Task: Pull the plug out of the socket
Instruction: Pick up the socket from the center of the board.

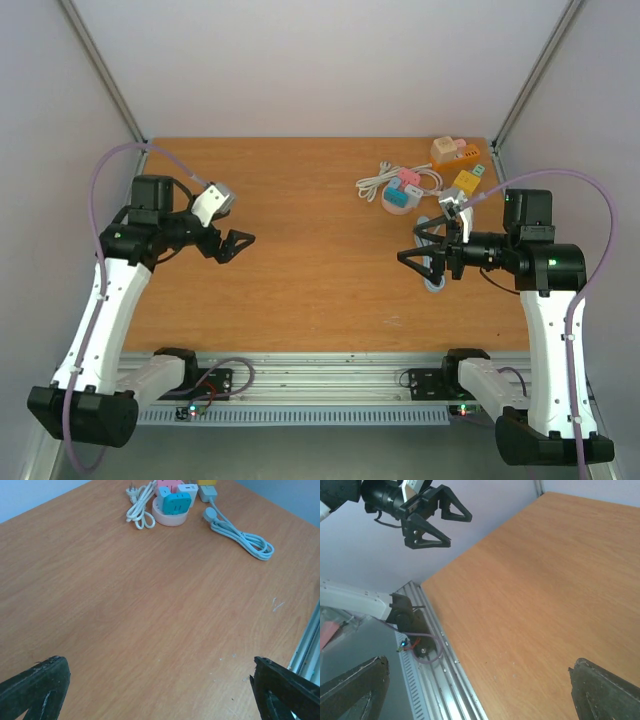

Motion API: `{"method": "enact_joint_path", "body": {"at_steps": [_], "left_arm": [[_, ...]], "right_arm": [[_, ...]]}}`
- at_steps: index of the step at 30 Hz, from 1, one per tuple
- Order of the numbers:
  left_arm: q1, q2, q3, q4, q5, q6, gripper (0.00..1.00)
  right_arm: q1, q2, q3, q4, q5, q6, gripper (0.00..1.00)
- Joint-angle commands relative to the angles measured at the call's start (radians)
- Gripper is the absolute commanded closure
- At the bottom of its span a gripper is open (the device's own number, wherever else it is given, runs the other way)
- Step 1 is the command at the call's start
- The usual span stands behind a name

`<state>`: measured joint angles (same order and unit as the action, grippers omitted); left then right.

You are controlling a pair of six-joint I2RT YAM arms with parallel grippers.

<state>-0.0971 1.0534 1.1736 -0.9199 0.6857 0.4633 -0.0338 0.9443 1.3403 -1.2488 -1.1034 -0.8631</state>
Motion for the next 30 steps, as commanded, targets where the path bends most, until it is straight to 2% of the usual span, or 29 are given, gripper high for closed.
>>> {"method": "enact_joint_path", "body": {"at_steps": [1,7,11,21,24,30], "left_arm": [[-0.013,0.011,-0.043,0.133,-0.035,-0.046,0.01],[-0.016,0.021,-0.098,0.209,-0.066,-0.028,0.01],[-0.016,0.022,-0.133,0.247,-0.086,-0.027,0.01],[-0.016,0.005,-0.172,0.289,-0.19,-0.036,0.01],[-0.016,0.004,-0.178,0.264,-0.194,-0.008,0.0],[-0.016,-0.012,-0.243,0.295,-0.143,-0.003,0.01]], "right_arm": [[-0.006,0.007,0.011,0.051,0.055,0.039,0.02],[-0.007,0.018,0.001,0.106,0.167,-0.008,0.02],[-0.007,0.001,-0.043,0.202,0.305,0.003,0.02],[-0.008,0.112,-0.115,0.398,0.835,0.111,0.01],[-0.008,0.173,-0.118,0.407,0.878,0.126,0.01],[-0.005,0.316,-0.114,0.436,0.77,0.068,0.02]]}}
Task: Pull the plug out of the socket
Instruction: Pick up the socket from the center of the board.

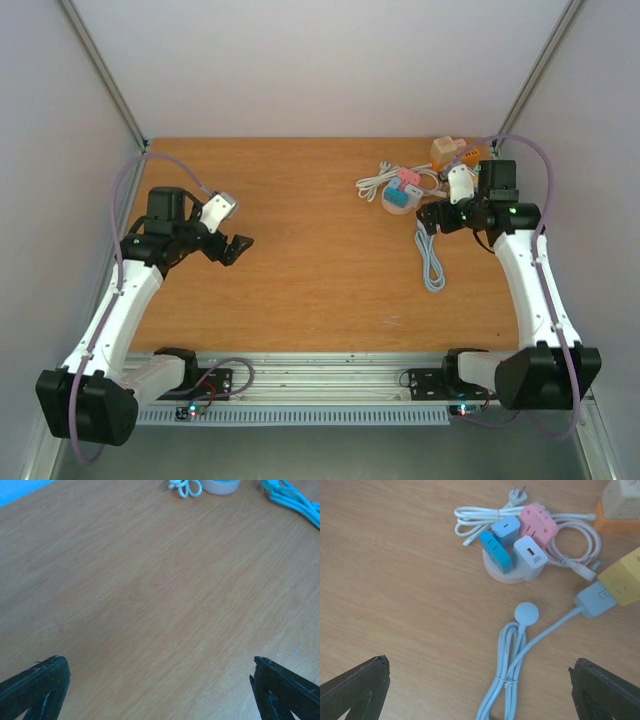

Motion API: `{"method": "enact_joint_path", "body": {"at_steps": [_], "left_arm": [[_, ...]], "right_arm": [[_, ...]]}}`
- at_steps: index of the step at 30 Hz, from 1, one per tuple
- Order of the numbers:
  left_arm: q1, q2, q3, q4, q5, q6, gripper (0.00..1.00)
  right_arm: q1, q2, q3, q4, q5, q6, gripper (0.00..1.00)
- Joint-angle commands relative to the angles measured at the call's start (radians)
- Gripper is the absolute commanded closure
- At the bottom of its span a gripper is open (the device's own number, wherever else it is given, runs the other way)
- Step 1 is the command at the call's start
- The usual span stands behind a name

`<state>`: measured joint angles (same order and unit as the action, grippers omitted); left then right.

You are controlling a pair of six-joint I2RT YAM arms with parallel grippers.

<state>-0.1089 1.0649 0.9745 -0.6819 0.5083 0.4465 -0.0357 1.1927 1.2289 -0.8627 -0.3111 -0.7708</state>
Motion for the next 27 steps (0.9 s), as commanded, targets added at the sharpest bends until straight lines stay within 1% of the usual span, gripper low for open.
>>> {"method": "enact_joint_path", "body": {"at_steps": [1,7,11,13,16,23,27], "left_arm": [[-0.005,-0.025,-0.053,0.056,0.052,0.015,0.01],[-0.005,-0.03,-0.068,0.025,0.099,0.046,0.01],[-0.005,-0.033,-0.072,0.011,0.128,0.062,0.0],[-0.005,-0.034,-0.075,0.005,0.141,0.068,0.01],[-0.005,-0.036,-0.081,0.004,0.15,0.076,0.0],[-0.005,-0.034,-0.086,0.004,0.157,0.084,0.01],[-0.005,-0.033,-0.085,-0.001,0.167,0.086,0.01]], "right_arm": [[-0.002,0.098,0.006,0.058,-0.03,-0.033,0.02],[0.021,0.292,0.089,0.112,-0.019,-0.061,0.04],[0.031,0.443,0.177,0.126,-0.011,-0.076,0.08],[0.031,0.514,0.23,0.123,-0.002,-0.077,0.12],[0.031,0.603,0.297,0.125,0.013,-0.088,0.24],[0.03,0.719,0.376,0.141,0.027,-0.16,0.31],[0.028,0.767,0.4,0.152,0.054,-0.194,0.32]]}}
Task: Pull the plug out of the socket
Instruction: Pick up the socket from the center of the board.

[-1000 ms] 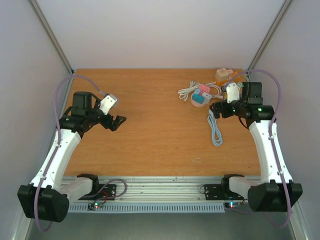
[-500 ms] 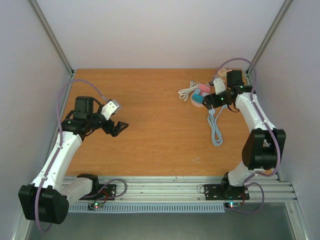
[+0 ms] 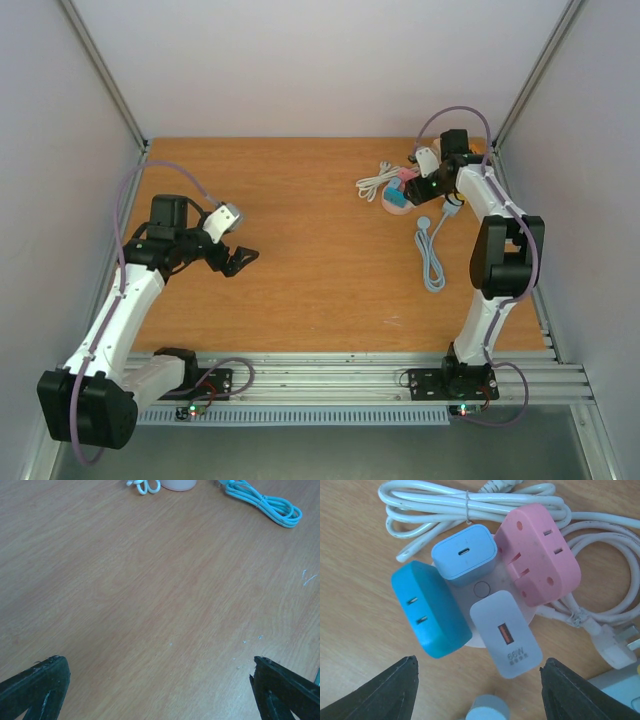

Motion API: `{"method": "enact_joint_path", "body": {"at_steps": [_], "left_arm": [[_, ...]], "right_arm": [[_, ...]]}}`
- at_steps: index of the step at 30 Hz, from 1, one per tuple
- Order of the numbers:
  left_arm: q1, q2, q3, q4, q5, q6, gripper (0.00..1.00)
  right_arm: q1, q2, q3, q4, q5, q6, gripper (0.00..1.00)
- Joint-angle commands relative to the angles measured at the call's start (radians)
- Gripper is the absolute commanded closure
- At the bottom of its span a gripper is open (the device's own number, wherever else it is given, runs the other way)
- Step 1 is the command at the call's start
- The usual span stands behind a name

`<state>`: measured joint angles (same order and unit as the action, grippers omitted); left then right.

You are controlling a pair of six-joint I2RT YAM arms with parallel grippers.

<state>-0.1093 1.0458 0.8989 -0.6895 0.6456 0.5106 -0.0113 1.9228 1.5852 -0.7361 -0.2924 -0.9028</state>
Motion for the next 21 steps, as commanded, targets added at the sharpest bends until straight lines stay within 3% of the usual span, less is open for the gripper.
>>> {"method": "enact_joint_path", "body": {"at_steps": [1,17,21], "left_arm": [[-0.004,-0.014,-0.009,0.005,0.032,0.023,0.01],[-0.005,0.0,0.001,-0.018,0.04,0.034,0.01],[-0.004,0.0,0.0,-0.014,0.03,0.033,0.01]], "right_arm": [[0.005,0.051,0.049,0.026,0.035,-0.068,0.32],[0.002,0.116,0.044,0.067,0.04,-0.138,0.36],[-0.042,0.107,0.063,0.049,-0.054,-0.081,0.38]]}}
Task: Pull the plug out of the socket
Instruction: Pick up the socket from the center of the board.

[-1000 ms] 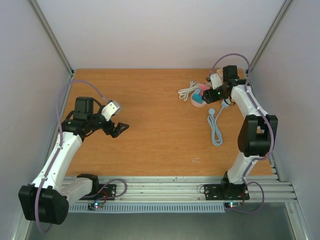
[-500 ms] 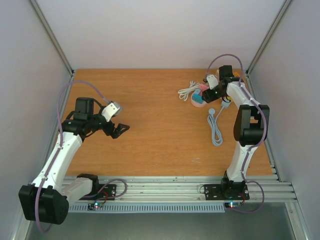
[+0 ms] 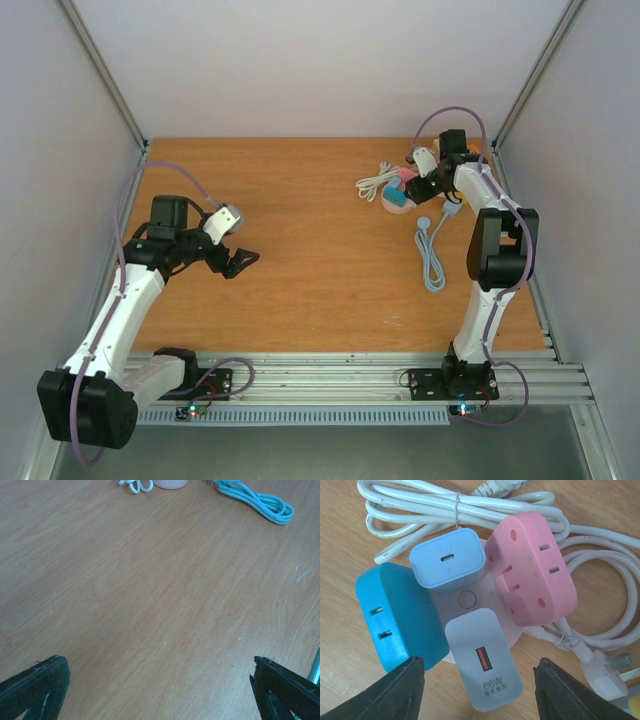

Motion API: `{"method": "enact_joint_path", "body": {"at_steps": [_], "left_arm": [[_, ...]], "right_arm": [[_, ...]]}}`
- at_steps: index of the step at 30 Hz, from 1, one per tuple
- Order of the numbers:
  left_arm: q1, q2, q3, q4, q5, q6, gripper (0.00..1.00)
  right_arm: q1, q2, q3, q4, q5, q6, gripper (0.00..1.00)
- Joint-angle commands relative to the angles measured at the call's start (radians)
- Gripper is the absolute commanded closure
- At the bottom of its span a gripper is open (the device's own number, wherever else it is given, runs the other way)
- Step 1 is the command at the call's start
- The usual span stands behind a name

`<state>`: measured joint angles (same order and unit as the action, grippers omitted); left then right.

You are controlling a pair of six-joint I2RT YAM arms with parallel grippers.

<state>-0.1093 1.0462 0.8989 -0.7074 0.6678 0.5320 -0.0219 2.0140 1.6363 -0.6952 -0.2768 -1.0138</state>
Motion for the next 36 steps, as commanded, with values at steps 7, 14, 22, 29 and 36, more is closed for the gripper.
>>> {"method": "enact_joint_path", "body": {"at_steps": [7,14,22,29,36], "left_arm": [[-0.004,0.006,0.0,0.003,0.013,0.013,0.01],[-0.004,0.006,0.003,0.0,0.016,0.011,0.01],[-0.004,0.018,0.011,-0.011,0.027,0.013,0.01],[-0.004,0.02,0.011,-0.017,0.033,0.02,0.01],[-0.004,0.025,0.007,-0.012,0.066,0.03,0.01]], "right_arm": [[-0.049,0.028,0.007,-0.011,-0.103,0.006,0.36],[-0.036,0.067,0.017,-0.009,-0.086,-0.005,0.37],[-0.006,0.07,-0.005,0.019,-0.097,-0.028,0.52],[0.022,-0.024,-0.139,0.084,-0.149,-0.053,0.76],[0.169,-0.189,-0.306,0.135,-0.14,-0.066,0.81]]}}
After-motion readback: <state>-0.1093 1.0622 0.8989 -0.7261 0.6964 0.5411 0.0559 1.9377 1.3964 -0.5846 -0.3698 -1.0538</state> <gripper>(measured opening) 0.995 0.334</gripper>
